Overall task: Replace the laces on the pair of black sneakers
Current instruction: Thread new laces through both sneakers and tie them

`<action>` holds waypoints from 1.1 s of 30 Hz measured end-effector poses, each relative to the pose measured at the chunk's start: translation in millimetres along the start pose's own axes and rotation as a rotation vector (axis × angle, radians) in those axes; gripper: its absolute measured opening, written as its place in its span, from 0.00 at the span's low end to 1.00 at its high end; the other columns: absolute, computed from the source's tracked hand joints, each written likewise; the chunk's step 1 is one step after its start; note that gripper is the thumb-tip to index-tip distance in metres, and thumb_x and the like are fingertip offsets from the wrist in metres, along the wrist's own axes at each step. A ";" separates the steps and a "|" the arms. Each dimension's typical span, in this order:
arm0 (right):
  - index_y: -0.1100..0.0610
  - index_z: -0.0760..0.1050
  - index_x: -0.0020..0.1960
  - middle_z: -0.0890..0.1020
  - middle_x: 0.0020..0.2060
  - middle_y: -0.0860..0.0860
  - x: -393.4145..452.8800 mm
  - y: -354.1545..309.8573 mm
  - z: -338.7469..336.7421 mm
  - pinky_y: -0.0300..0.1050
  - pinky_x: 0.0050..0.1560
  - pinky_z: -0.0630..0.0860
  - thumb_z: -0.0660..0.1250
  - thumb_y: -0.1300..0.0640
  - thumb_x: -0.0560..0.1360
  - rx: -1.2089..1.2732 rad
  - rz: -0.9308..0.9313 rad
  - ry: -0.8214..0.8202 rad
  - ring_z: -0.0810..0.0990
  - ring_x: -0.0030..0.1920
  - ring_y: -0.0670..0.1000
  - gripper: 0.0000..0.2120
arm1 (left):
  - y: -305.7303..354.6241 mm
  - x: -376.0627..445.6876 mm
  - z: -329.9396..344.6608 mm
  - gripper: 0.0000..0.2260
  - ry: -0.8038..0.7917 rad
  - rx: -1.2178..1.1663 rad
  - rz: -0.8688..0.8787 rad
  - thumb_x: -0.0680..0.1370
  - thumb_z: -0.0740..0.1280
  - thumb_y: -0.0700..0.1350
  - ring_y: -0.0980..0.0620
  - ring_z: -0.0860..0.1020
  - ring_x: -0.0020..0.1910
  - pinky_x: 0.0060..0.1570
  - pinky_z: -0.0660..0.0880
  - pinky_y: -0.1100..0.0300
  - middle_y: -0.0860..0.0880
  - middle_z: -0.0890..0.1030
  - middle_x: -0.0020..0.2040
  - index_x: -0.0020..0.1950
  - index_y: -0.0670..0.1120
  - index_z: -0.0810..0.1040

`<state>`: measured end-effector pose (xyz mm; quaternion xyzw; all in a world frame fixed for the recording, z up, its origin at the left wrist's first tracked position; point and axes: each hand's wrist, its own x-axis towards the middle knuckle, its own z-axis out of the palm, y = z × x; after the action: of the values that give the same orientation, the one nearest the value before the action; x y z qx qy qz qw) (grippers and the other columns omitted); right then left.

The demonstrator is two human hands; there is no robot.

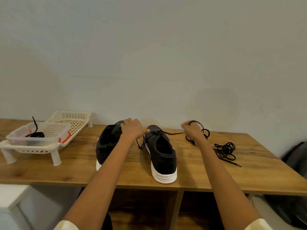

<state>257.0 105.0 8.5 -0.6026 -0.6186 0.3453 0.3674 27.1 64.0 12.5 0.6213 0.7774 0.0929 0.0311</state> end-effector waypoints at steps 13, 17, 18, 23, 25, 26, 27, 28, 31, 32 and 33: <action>0.65 0.72 0.57 0.77 0.50 0.59 -16.5 -25.8 3.7 0.44 0.41 0.76 0.66 0.47 0.76 -0.534 -0.014 -0.303 0.80 0.42 0.56 0.22 | 12.5 -3.5 0.5 0.08 -0.019 -0.463 0.603 0.75 0.70 0.48 0.55 0.74 0.43 0.47 0.72 0.59 0.52 0.78 0.42 0.46 0.44 0.81; 0.61 0.79 0.56 0.81 0.52 0.57 -25.2 -38.2 8.9 0.38 0.43 0.76 0.68 0.49 0.75 -0.387 -0.209 -0.499 0.78 0.48 0.49 0.17 | 16.0 -6.1 4.5 0.08 0.009 -0.537 0.558 0.75 0.71 0.49 0.60 0.71 0.34 0.34 0.66 0.69 0.56 0.75 0.34 0.42 0.45 0.77; 0.61 0.80 0.55 0.82 0.51 0.57 -25.3 -38.1 10.3 0.39 0.45 0.76 0.69 0.50 0.75 -0.424 -0.242 -0.497 0.78 0.48 0.49 0.16 | 16.1 -6.8 4.2 0.09 -0.015 -0.578 0.536 0.75 0.71 0.48 0.61 0.71 0.31 0.32 0.65 0.70 0.56 0.75 0.33 0.41 0.44 0.77; 0.61 0.82 0.48 0.83 0.42 0.52 -19.7 -29.5 8.0 0.36 0.40 0.76 0.70 0.51 0.74 -0.328 -0.303 -0.406 0.80 0.43 0.46 0.12 | 15.0 -14.0 -1.7 0.14 -0.227 -0.809 0.485 0.79 0.66 0.48 0.60 0.65 0.21 0.27 0.62 0.69 0.52 0.69 0.25 0.33 0.51 0.79; 0.60 0.82 0.46 0.84 0.43 0.52 -20.9 -24.0 7.7 0.35 0.38 0.75 0.68 0.51 0.75 -0.224 -0.327 -0.368 0.81 0.45 0.47 0.12 | 8.9 -15.0 -2.9 0.23 -0.283 -0.871 0.471 0.81 0.62 0.49 0.57 0.61 0.23 0.30 0.61 0.65 0.49 0.65 0.25 0.25 0.54 0.78; 0.60 0.82 0.46 0.84 0.45 0.53 -22.3 -21.6 7.5 0.35 0.38 0.75 0.68 0.50 0.76 -0.189 -0.336 -0.358 0.81 0.46 0.46 0.13 | 4.8 -14.7 -2.2 0.23 -0.319 -0.900 0.470 0.81 0.61 0.49 0.57 0.60 0.24 0.31 0.61 0.64 0.49 0.64 0.25 0.26 0.55 0.79; 0.59 0.83 0.45 0.84 0.45 0.52 -22.9 -19.5 5.7 0.35 0.39 0.75 0.67 0.49 0.76 -0.174 -0.342 -0.359 0.80 0.46 0.45 0.13 | 1.9 -13.1 -1.1 0.21 -0.361 -0.929 0.469 0.81 0.61 0.49 0.56 0.60 0.25 0.31 0.62 0.64 0.48 0.63 0.25 0.29 0.56 0.81; 0.57 0.82 0.44 0.84 0.44 0.51 -22.9 -18.3 5.4 0.35 0.39 0.75 0.66 0.49 0.77 -0.162 -0.344 -0.367 0.80 0.46 0.44 0.12 | -2.6 -12.0 -0.5 0.18 -0.405 -0.951 0.462 0.81 0.61 0.49 0.56 0.61 0.25 0.31 0.61 0.64 0.49 0.63 0.25 0.35 0.55 0.84; 0.50 0.80 0.42 0.83 0.41 0.46 -22.3 -20.3 -0.4 0.36 0.41 0.74 0.64 0.51 0.78 -0.178 -0.335 -0.387 0.78 0.45 0.41 0.09 | -5.7 -8.5 -1.5 0.11 -0.463 -0.961 0.442 0.81 0.61 0.47 0.56 0.60 0.25 0.28 0.59 0.64 0.50 0.63 0.24 0.51 0.52 0.83; 0.50 0.79 0.42 0.82 0.41 0.46 -21.9 -20.6 0.0 0.37 0.42 0.74 0.63 0.51 0.79 -0.181 -0.324 -0.409 0.78 0.45 0.42 0.10 | -5.5 -8.1 -2.6 0.10 -0.463 -0.947 0.442 0.81 0.61 0.46 0.56 0.60 0.25 0.28 0.59 0.65 0.50 0.63 0.24 0.52 0.52 0.83; 0.51 0.78 0.41 0.81 0.41 0.46 -21.7 -20.4 1.3 0.39 0.44 0.73 0.62 0.51 0.79 -0.169 -0.307 -0.434 0.78 0.45 0.43 0.11 | -4.9 -7.2 -4.2 0.10 -0.458 -0.918 0.450 0.81 0.61 0.46 0.56 0.60 0.25 0.28 0.59 0.65 0.51 0.64 0.24 0.53 0.52 0.82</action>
<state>245.9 82.7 24.8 -0.4424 -0.7934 0.3537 0.2227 23.3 55.5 15.2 0.6988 0.4789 0.2889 0.4460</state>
